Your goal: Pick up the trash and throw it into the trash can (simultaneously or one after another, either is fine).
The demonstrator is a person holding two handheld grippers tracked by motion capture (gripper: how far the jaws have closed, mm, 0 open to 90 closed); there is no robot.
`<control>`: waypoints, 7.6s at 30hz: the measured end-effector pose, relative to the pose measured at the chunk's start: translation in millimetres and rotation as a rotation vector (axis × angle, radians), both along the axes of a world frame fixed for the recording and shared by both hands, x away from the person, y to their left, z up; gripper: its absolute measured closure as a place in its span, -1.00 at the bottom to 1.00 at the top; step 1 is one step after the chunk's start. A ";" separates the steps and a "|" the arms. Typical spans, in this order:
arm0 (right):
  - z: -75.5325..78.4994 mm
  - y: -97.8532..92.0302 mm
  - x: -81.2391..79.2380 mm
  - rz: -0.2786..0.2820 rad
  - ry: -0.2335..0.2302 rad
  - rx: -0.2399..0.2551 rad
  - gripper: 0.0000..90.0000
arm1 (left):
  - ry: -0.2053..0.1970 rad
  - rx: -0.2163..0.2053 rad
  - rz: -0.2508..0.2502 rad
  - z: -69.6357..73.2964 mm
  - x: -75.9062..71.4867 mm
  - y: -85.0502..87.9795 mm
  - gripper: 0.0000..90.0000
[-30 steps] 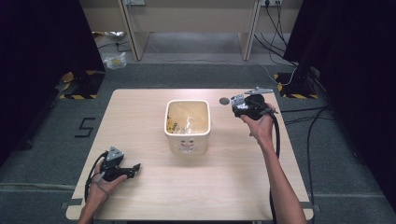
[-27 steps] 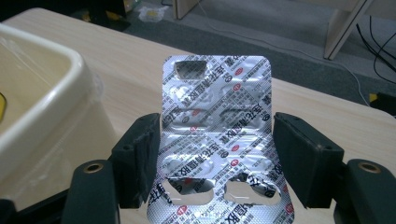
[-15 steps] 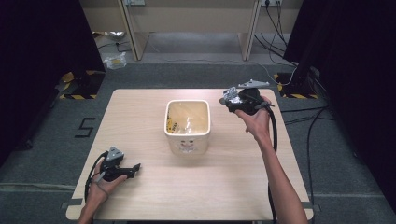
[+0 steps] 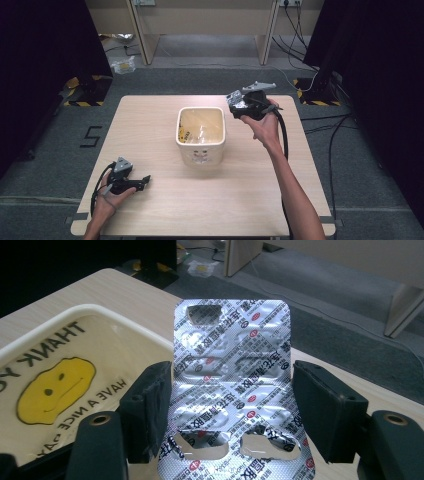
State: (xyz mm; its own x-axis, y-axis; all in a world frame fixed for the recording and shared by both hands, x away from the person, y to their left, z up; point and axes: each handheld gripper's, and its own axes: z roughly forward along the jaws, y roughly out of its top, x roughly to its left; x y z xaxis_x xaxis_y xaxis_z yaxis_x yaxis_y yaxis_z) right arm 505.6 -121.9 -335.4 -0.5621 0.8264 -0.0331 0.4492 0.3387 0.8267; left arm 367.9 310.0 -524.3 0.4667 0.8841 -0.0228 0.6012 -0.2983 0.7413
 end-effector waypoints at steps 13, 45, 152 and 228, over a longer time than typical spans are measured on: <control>-1.9 39.4 -4.8 0.111 0.012 -0.029 -0.24 | 0.000 0.000 0.000 0.0 0.0 0.0 -0.70; -23.8 89.8 -4.5 0.220 0.101 -0.076 -0.24 | 0.000 0.000 0.000 0.0 0.0 0.1 -0.70; -20.0 -27.3 -12.4 0.040 0.046 0.082 -0.54 | 0.000 0.000 0.000 0.0 0.0 0.0 -0.70; -118.7 -59.3 -64.7 -0.009 0.071 0.004 -0.57 | -0.001 -0.001 0.001 -0.2 -0.1 -0.2 -0.71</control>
